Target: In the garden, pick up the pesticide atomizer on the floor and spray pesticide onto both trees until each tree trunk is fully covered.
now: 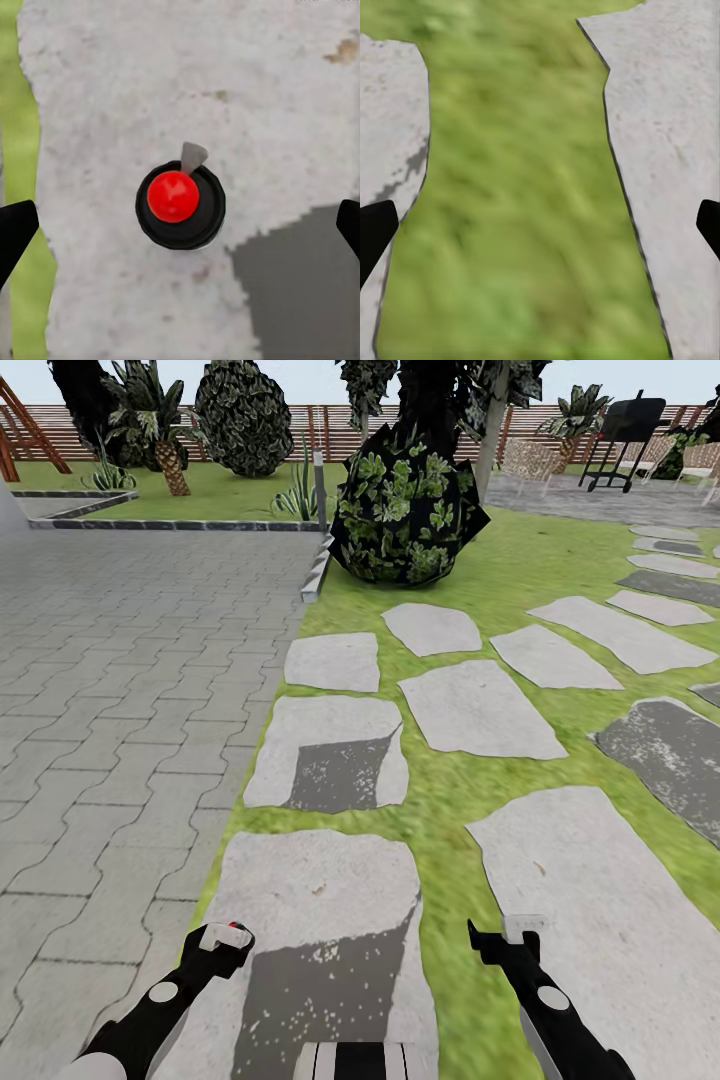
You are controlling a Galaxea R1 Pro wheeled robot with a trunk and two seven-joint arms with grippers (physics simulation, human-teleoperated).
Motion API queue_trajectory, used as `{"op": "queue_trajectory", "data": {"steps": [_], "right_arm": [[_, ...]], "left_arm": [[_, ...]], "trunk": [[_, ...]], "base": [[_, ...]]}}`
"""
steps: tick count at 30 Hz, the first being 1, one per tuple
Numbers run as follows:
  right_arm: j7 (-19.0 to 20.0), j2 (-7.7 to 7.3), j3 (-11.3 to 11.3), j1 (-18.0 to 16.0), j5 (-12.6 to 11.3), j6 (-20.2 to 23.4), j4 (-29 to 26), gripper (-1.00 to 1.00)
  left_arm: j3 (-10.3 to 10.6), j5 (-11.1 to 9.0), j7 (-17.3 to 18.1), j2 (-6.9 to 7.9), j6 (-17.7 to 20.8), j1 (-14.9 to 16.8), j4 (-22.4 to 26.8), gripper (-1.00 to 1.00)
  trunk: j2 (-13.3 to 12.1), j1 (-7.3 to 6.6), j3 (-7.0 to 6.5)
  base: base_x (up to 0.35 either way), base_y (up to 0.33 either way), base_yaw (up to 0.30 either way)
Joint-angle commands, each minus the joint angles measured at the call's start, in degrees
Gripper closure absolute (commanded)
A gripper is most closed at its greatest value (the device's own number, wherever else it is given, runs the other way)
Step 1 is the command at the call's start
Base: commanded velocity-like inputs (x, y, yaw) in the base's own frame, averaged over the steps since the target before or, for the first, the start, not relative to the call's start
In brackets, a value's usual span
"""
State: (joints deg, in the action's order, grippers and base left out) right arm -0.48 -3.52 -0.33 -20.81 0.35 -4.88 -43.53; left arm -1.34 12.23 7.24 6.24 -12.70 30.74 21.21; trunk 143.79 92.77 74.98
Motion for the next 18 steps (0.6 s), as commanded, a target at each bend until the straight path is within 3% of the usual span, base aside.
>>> {"op": "queue_trajectory", "data": {"steps": [1,15,18], "right_arm": [[0.0,0.00,0.0,0.0,0.0,-0.2,0.0,-1.00],[0.0,0.00,0.0,0.0,0.0,-0.1,0.0,-1.00],[0.0,0.00,0.0,0.0,0.1,-0.1,0.0,-1.00]], "left_arm": [[-0.2,0.4,0.1,0.00,-0.2,0.0,0.0,-1.00],[-0.2,0.4,0.1,0.06,-0.2,0.0,0.2,-1.00],[-0.2,0.4,0.1,0.08,-0.3,0.0,0.1,-1.00]], "trunk": [[0.0,-0.01,0.04],[0.0,-0.01,0.07],[0.1,0.07,0.88]], "base": [[0.027,0.000,0.000],[0.037,0.000,0.000],[0.000,0.000,0.000]]}}
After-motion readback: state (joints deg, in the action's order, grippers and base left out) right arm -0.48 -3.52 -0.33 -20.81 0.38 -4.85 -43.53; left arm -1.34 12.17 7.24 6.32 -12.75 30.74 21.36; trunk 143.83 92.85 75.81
